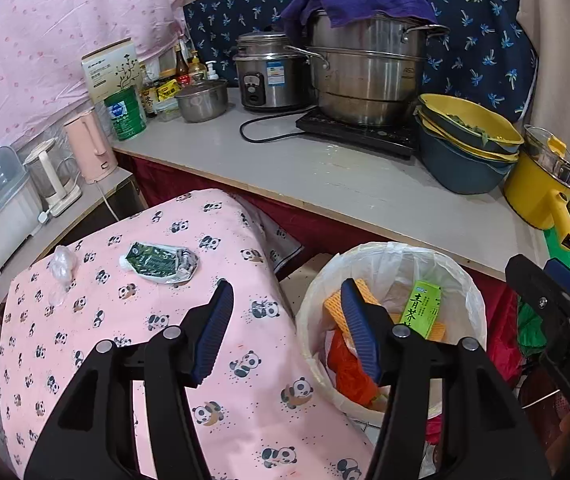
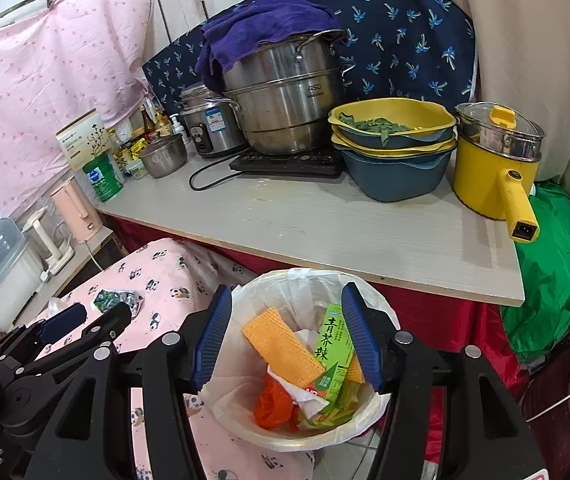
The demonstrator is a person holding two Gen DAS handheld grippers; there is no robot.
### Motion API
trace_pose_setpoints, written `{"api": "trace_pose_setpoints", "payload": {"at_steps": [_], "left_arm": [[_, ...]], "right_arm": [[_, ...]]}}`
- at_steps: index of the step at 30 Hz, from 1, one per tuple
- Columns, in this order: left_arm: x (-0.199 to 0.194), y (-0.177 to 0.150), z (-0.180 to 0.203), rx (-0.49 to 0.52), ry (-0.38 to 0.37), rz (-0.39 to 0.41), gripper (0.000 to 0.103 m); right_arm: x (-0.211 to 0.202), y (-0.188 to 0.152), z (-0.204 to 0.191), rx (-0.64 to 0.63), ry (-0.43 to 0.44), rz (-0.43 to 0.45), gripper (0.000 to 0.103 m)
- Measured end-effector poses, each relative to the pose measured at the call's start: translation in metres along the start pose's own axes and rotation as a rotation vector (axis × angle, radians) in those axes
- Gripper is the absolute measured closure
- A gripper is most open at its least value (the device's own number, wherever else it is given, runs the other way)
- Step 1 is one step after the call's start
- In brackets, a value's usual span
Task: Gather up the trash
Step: 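Carry the foam net and tea carton over the bin and open both grippers, then grasp the clear plastic bag with the left gripper while the right grasps the green drink pouch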
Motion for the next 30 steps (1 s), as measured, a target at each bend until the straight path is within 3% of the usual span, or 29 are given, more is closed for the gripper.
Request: {"api": "trace_pose_setpoints", "payload": {"at_steps": [17,30], "left_arm": [[0.013,-0.017,-0.085,-0.118,0.053,-0.060,0.050],[0.043,-0.039,-0.185,-0.220,0.167,-0.115,0.050]], "right_arm": [[0.017,-0.012,-0.078,-0.104,0.057,-0.042,0.039],[0.058,-0.036,-0.151,-0.165,0.137,-0.119,0.039]]}}
Point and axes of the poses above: each gripper's, at about its wrist camera, not at the fingertips, and x roughly the way its jaws point, z to its right, y to its top, the point moved 10 cm from there along x, roughly the way its jaws point, and after that the axes turned 15 degrees about y, right-handed, at the moved point
